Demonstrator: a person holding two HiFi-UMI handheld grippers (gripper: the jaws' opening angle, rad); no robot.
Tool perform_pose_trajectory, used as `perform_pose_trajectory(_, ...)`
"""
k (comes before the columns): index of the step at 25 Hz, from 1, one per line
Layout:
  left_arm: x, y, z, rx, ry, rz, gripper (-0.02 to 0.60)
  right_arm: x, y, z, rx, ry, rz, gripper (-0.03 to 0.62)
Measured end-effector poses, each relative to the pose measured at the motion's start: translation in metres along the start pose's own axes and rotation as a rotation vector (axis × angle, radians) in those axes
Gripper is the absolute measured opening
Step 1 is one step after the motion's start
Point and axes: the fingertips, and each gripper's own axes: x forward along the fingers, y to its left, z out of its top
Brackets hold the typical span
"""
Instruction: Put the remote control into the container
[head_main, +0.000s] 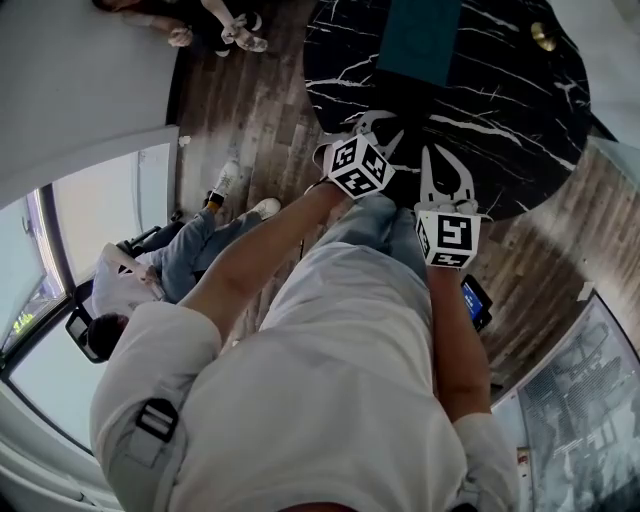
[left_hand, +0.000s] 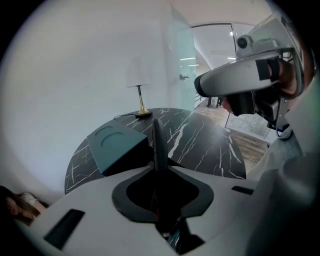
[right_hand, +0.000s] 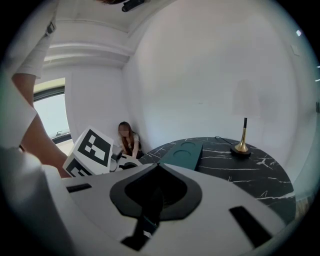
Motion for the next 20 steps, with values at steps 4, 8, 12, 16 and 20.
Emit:
perform_pose_trajectory(4, 0.013, -0.002, -0.011, 0.013, 0.029, -0.019, 0.071, 0.002, -0.002, -0.006, 0.004, 0.013, 0.000, 0.011)
perform_pose_trajectory(8, 0.023, -0.004, -0.022, 0.030, 0.063, -0.023, 0.071, 0.002, -0.004, -0.013, 0.015, 0.023, -0.003, 0.011)
perform_pose_trajectory(12, 0.028, -0.009, -0.032, 0.052, 0.116, -0.030, 0.071, 0.000, -0.003, -0.020, 0.022, 0.032, -0.001, 0.011)
perform_pose_trajectory(16, 0.035, -0.013, -0.046, 0.057, 0.176, -0.044, 0.071, -0.002, -0.002, -0.025, 0.028, 0.039, 0.004, 0.011)
perform_pose_trajectory(20, 0.041, -0.013, -0.055, 0.068, 0.217, -0.049, 0.071, -0.003, -0.003, -0.027, 0.034, 0.043, 0.005, 0.011)
